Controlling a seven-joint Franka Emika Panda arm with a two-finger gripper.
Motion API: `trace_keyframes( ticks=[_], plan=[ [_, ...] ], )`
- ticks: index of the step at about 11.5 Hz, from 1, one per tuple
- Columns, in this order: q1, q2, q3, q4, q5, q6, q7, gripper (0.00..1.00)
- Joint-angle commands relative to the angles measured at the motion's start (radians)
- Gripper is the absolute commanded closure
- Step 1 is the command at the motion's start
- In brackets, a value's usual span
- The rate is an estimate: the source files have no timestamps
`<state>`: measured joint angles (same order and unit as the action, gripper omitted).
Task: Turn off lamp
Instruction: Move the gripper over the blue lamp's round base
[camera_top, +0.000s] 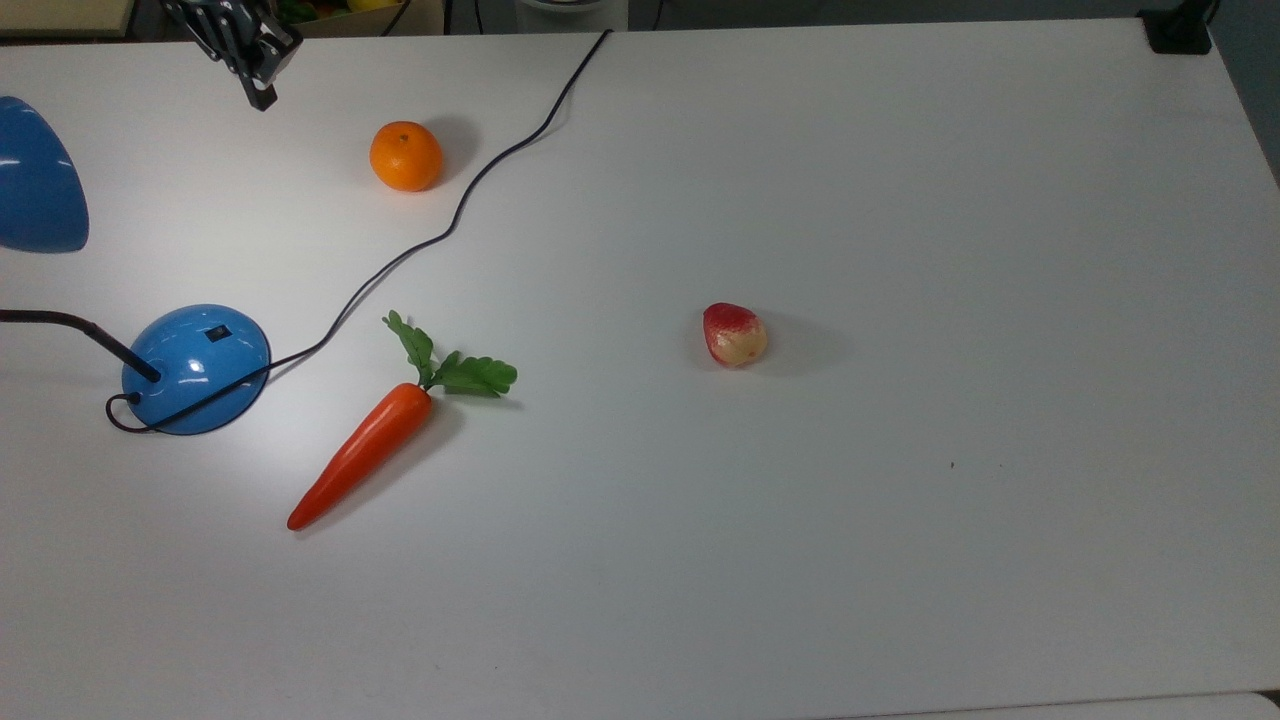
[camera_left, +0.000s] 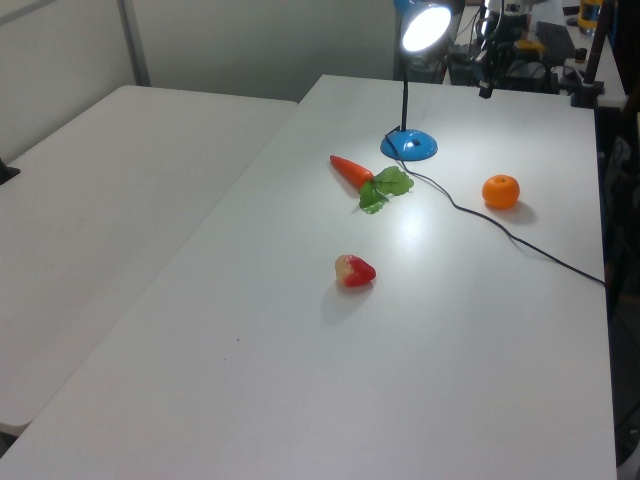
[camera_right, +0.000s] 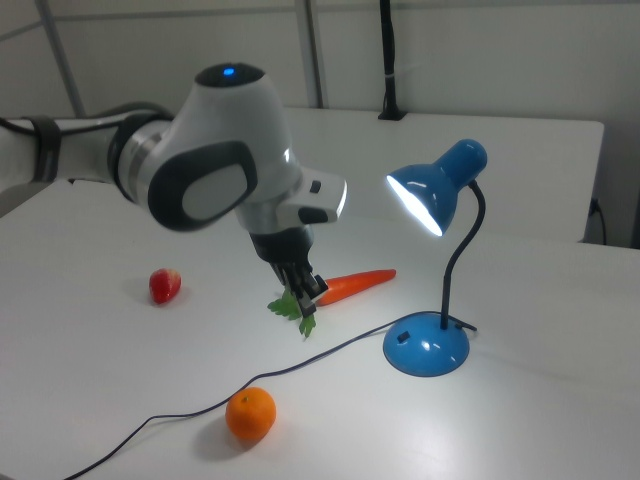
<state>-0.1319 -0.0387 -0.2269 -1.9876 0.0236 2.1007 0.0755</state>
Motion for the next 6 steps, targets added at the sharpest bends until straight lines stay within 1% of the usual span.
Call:
trace_keyframes(
  ticks=[1,2,4,6],
  plan=[
    [-0.049,-0.017,0.047,-0.126,0.010,0.266,0.124,1.00],
    [-0.058,0.018,0.047,-0.125,0.010,0.313,0.139,1.00],
    [-0.071,0.110,0.050,-0.120,0.007,0.459,0.194,1.00],
    [-0.077,0.183,0.058,-0.105,0.006,0.551,0.214,1.00]
  ],
)
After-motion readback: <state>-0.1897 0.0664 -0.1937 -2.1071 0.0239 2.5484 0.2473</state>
